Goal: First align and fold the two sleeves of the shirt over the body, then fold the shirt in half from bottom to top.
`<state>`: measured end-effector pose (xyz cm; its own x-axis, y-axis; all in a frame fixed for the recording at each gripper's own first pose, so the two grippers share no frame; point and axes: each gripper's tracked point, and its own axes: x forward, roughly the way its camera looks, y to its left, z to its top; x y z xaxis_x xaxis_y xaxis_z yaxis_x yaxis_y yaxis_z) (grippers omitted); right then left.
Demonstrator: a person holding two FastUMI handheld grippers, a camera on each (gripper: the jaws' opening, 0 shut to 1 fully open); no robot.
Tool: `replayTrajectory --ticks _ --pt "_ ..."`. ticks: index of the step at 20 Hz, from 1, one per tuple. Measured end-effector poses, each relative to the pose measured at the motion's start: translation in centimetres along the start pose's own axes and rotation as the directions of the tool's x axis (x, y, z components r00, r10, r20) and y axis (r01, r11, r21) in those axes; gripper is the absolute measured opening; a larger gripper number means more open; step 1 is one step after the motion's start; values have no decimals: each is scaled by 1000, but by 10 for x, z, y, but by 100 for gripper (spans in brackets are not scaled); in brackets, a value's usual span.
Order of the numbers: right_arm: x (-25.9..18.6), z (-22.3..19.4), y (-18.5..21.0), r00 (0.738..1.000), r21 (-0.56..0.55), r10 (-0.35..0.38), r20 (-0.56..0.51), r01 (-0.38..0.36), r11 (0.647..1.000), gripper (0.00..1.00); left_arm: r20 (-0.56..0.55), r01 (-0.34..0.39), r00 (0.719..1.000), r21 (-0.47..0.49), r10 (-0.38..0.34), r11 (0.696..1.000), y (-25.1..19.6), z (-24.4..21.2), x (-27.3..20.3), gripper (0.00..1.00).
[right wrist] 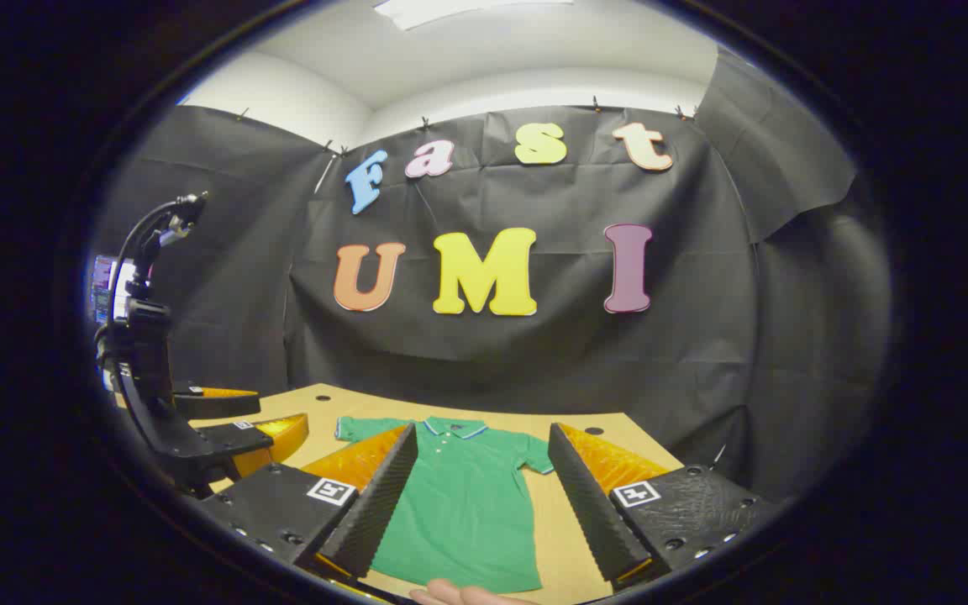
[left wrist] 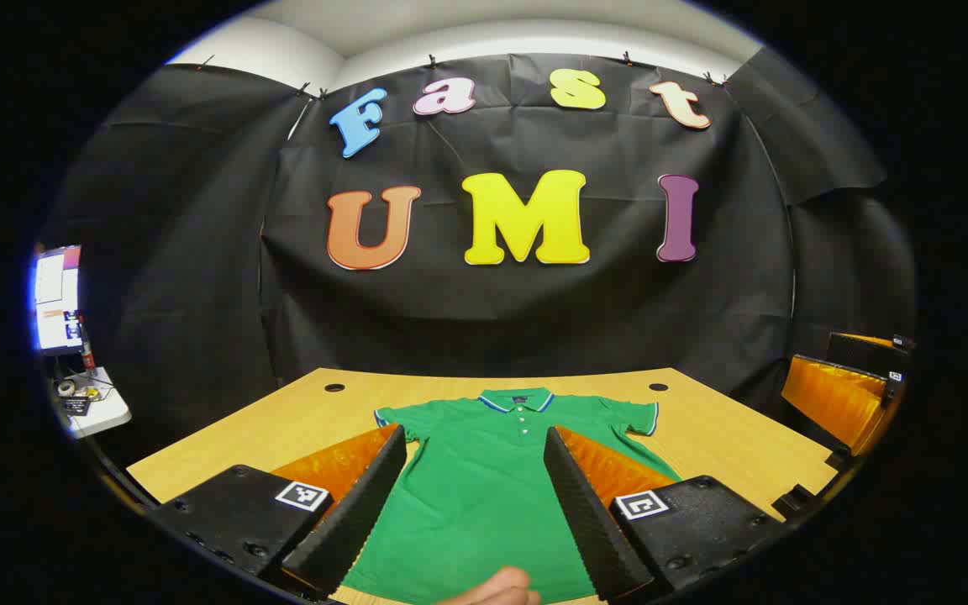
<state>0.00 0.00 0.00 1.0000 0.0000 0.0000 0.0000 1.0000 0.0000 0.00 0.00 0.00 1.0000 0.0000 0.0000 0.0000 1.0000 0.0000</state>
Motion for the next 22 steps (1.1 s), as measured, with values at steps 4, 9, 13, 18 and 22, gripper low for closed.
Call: replayTrajectory --ticks 4,9,13,18,22 --pt "-6 -5 -17 999 -7 -30 11 30 1000 95 -10 -3 1000 8 3 1000 -1 -3 1 100" --pt "-3 -20 -24 999 8 -37 -29 37 999 95 -5 -15 1000 2 15 1000 6 -2 0 100" --pt "-1 -21 -23 999 9 -35 -33 35 999 95 -15 -36 999 -9 35 999 14 -4 2 100" --pt "4 -26 -23 999 9 -31 -43 32 999 95 -22 -55 998 -25 54 998 23 -5 5 100" --pt "16 -31 -28 998 11 -39 -39 39 999 95 -19 -78 997 -36 77 996 30 -3 8 100"
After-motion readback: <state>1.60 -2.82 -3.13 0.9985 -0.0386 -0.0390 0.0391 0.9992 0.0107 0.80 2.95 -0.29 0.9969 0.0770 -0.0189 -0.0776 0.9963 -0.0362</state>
